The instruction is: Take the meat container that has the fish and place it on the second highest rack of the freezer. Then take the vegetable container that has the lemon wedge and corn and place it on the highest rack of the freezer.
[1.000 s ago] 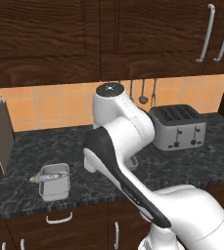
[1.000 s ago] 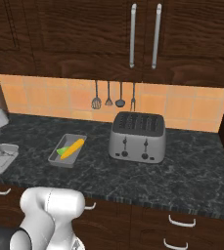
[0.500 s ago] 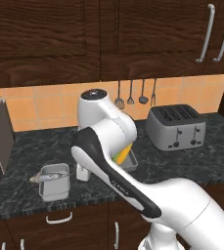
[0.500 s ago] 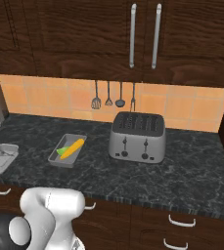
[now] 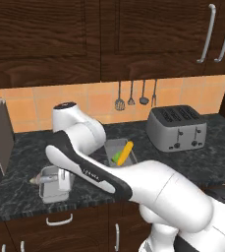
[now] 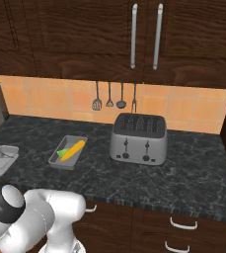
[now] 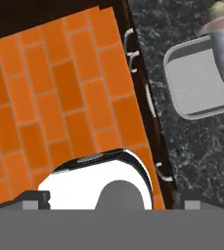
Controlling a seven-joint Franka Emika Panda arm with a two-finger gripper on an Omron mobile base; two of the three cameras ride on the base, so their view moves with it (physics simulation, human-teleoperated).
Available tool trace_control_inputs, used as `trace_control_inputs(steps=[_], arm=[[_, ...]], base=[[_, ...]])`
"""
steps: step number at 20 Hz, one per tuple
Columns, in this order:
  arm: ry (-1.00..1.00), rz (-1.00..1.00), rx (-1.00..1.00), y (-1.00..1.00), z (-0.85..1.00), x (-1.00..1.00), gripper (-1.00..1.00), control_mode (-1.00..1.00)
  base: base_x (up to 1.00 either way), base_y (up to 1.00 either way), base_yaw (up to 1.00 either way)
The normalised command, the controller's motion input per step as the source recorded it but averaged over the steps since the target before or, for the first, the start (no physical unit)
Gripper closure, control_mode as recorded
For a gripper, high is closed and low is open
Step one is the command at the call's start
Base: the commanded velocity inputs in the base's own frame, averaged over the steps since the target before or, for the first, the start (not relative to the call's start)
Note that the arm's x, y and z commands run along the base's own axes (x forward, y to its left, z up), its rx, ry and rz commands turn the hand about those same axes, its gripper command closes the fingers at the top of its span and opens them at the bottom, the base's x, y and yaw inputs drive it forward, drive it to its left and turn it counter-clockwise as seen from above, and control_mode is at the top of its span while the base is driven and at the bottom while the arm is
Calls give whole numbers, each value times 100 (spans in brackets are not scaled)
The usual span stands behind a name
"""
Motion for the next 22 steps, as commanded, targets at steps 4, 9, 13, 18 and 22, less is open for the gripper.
trace_control_inputs(steps=[4, 9, 13, 18, 22], arm=[[7, 8, -12, 26, -65, 50, -100, -100], [-4, 8, -10, 2, -50, 39, -100, -100], [0, 5, -2, 12, -48, 14, -100, -100], [0, 4, 0, 0, -32, 0, -100, -100], [0, 1, 1, 3, -26, 0, -100, -100]], base=[[0, 0, 0], [0, 0, 0], [0, 0, 0], [0, 0, 0], [0, 0, 0]])
